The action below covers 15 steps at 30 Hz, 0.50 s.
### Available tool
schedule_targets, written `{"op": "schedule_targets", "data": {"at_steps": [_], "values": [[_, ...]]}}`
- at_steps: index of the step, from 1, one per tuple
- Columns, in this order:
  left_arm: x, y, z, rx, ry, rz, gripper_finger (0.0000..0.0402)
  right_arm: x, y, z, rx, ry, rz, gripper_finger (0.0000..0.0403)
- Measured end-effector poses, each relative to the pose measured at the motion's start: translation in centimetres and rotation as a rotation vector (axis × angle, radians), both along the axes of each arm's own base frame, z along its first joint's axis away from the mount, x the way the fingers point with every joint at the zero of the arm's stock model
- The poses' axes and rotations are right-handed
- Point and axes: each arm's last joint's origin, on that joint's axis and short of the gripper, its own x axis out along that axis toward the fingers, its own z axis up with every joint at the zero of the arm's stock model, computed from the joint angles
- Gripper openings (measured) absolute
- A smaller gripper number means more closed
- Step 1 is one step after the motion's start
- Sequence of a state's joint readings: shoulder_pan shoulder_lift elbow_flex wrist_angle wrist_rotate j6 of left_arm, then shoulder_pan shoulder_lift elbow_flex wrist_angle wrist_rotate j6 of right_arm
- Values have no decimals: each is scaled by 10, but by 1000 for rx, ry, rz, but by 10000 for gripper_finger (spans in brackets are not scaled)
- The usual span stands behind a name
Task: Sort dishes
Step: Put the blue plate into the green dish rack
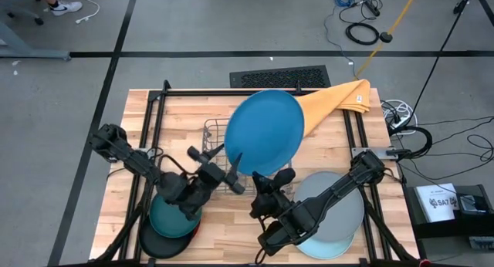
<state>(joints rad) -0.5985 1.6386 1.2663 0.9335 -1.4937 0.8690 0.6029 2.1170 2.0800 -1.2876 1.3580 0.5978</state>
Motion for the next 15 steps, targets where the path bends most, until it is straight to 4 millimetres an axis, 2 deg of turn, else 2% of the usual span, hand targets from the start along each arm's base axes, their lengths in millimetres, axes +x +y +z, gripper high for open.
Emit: {"op": "schedule_targets", "data": {"at_steps": [4,10,15], "values": [[-9,-15,-1,78,115,-28,248,0,-4,-1,91,-65,-30,0],[-13,-31,-10,211,231,-121,249,-7,-12,-4,170,-130,-96,0],[-10,-29,-26,254,301,-109,249,-14,-16,1,246,-237,-139,0]]}}
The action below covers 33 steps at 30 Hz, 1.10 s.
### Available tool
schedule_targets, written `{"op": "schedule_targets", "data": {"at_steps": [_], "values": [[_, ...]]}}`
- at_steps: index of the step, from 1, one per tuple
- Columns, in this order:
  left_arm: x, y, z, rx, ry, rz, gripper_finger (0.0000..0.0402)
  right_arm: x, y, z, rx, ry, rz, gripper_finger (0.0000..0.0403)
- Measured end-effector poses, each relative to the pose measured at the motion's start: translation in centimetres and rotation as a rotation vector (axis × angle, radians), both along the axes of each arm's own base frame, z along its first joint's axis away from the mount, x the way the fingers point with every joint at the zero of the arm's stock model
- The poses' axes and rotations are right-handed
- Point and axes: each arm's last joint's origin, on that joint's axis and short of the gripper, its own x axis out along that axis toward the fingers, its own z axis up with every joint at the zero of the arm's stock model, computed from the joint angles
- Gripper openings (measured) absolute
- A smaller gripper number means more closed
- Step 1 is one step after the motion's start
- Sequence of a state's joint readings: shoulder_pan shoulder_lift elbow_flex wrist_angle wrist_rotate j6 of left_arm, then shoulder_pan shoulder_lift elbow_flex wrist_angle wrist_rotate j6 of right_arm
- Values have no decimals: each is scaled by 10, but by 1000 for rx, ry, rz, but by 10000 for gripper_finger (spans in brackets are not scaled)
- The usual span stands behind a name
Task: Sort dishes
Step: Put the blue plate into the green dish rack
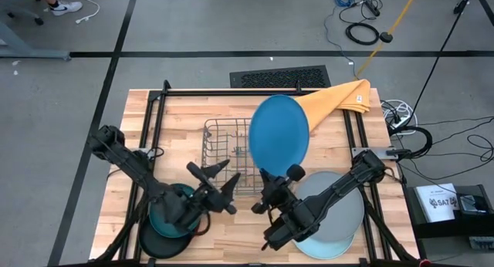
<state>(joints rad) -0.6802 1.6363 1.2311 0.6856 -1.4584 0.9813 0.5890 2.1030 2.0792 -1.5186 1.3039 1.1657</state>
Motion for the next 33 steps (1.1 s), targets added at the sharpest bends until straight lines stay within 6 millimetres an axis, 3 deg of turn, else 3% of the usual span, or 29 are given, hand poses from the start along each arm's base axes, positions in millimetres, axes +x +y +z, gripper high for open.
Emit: {"op": "schedule_targets", "data": {"at_steps": [6,12,18,33], "values": [[5,12,-18,22,35,46,249,-3,-1,9,80,-29,1,0],[8,16,-31,45,77,57,249,9,9,18,88,106,163,0],[7,17,-30,50,89,95,249,33,10,32,32,143,331,0],[0,33,-11,-19,21,166,249,61,-29,51,113,129,469,3]]}}
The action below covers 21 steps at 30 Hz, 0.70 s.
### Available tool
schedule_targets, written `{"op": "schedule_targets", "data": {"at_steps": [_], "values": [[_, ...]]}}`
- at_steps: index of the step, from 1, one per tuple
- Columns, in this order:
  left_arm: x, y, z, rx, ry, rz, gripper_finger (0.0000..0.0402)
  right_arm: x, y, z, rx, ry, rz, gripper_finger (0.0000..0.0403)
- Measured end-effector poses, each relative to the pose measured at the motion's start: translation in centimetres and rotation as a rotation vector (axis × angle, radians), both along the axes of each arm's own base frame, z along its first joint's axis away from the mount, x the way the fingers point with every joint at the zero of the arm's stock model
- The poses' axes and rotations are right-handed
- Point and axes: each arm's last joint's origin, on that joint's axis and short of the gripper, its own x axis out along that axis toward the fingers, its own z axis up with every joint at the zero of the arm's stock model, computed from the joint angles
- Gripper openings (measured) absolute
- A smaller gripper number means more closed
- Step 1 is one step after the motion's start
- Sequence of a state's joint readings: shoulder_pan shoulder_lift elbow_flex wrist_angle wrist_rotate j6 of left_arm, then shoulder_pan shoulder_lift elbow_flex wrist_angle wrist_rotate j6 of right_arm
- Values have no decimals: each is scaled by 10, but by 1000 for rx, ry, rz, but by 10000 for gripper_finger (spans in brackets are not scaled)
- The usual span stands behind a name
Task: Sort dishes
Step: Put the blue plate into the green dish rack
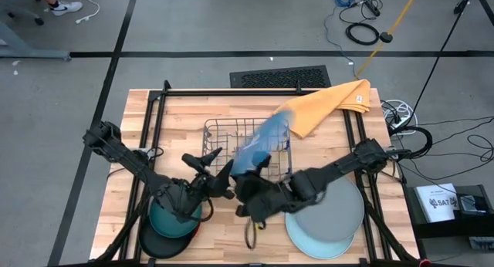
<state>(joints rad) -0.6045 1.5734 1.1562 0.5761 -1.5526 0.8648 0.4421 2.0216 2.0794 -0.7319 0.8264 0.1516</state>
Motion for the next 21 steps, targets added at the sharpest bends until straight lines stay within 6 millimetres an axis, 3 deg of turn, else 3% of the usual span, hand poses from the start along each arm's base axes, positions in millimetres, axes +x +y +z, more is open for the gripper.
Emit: {"op": "schedule_targets", "data": {"at_steps": [10,21], "values": [[5,7,-12,42,64,23,249,-2,-6,-3,3,44,-20,3],[8,15,-28,56,95,51,249,-30,4,-18,43,192,-107,1]]}}
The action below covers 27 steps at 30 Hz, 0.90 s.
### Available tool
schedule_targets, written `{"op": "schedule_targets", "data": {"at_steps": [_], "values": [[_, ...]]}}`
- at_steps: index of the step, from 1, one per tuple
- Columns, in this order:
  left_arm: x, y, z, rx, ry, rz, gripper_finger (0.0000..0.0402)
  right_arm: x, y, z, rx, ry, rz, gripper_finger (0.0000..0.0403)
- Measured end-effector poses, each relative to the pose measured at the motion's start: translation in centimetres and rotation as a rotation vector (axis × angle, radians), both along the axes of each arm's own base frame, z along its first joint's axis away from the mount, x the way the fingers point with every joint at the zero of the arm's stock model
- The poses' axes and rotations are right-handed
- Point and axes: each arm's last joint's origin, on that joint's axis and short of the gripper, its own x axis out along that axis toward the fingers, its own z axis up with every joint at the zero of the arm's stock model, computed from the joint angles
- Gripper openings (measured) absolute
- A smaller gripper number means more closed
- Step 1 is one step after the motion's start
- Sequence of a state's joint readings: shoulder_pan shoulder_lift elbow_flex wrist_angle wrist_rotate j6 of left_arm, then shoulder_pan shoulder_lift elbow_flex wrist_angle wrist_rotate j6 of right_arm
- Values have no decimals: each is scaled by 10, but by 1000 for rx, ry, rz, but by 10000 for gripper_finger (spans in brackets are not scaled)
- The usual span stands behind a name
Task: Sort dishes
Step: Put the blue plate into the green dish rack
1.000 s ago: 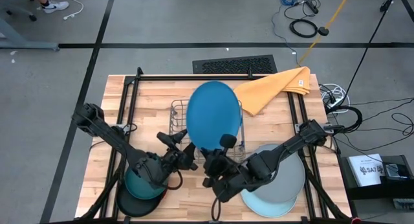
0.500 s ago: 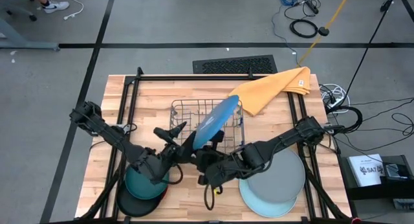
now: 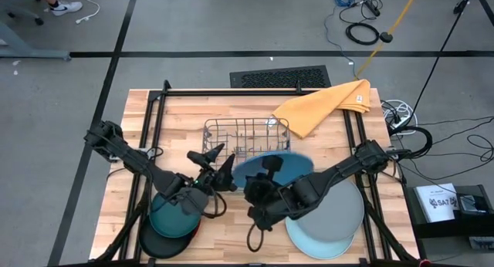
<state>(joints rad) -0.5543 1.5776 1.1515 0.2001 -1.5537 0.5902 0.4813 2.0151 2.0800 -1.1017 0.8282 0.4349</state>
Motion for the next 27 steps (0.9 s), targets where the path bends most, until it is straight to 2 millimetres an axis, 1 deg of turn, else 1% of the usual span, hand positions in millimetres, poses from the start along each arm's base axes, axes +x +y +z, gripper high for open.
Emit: {"op": "schedule_targets", "data": {"at_steps": [3,6,7,11,16,19,21,24,27], "values": [[2,0,-5,-38,-9,-79,249,-5,1,-2,-5,28,-15,1],[3,-3,-11,-134,-11,-249,249,-6,1,-4,-17,45,-15,1],[4,-2,-13,-156,-5,-274,248,-6,1,-4,-28,53,-11,1],[6,8,-19,-165,13,-229,236,-3,-6,-4,-64,83,3,0],[6,11,-20,-158,21,-204,214,3,-24,-6,-119,143,3,0],[7,12,-20,-155,23,-198,204,5,-33,-14,-145,201,-7,0],[6,12,-21,-153,26,-198,200,3,-34,-20,-157,239,-14,0],[6,12,-21,-150,34,-198,198,-1,-30,-23,-143,245,-29,0],[5,13,-24,-160,37,-189,198,-10,-13,-23,-108,229,-19,0]]}}
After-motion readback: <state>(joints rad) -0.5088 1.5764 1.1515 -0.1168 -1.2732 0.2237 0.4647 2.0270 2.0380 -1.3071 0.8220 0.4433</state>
